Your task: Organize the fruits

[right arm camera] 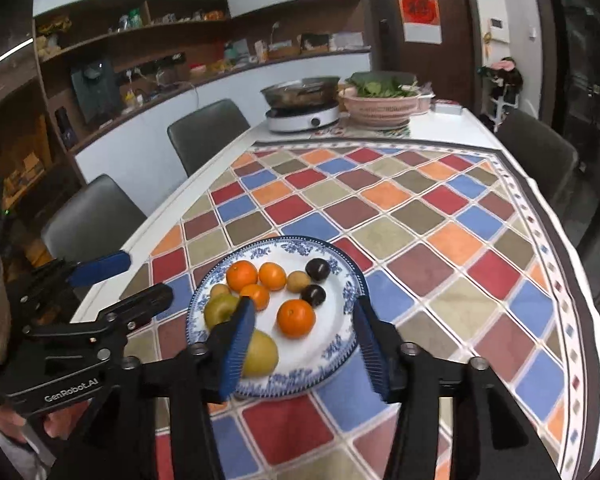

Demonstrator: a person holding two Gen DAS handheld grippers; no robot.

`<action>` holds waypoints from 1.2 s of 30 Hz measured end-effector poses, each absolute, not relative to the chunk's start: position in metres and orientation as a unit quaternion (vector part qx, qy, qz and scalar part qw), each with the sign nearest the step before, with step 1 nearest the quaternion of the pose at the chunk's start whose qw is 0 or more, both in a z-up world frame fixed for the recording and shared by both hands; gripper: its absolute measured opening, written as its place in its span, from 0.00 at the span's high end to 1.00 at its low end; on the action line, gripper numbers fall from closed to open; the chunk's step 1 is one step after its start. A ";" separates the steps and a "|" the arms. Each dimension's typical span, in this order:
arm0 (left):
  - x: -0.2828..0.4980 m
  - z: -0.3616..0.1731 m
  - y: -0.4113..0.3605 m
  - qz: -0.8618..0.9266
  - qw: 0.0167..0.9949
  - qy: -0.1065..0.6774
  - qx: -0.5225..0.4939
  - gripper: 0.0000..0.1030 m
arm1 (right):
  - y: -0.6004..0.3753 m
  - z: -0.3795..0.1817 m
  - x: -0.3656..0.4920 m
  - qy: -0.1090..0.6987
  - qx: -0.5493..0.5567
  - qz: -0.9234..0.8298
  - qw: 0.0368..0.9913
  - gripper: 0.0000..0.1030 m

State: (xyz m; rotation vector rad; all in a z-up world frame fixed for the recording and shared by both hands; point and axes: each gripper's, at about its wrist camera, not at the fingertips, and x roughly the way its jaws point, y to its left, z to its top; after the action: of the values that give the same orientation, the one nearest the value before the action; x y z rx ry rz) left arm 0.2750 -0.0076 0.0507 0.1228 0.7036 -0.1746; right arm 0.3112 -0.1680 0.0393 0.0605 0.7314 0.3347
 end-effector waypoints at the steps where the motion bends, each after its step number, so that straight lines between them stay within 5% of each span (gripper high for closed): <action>1: 0.266 0.053 -0.008 -0.079 0.935 0.339 0.062 0.26 | -0.170 0.042 0.301 0.349 0.025 0.157 0.924 0.42; 13: 0.178 0.061 -0.005 -0.055 0.945 0.319 0.037 0.12 | -0.180 0.056 0.206 0.315 0.007 0.118 0.942 0.25; 36: 0.086 0.082 -0.013 -0.047 0.956 0.285 0.042 0.01 | -0.189 0.062 0.111 0.291 -0.006 0.122 0.949 0.25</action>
State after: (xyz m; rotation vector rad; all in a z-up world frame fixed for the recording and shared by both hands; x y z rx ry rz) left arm 0.0857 -0.0127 0.0817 0.0850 0.5785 -0.0960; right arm 0.1110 -0.1893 0.0619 -0.0125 0.5926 0.2487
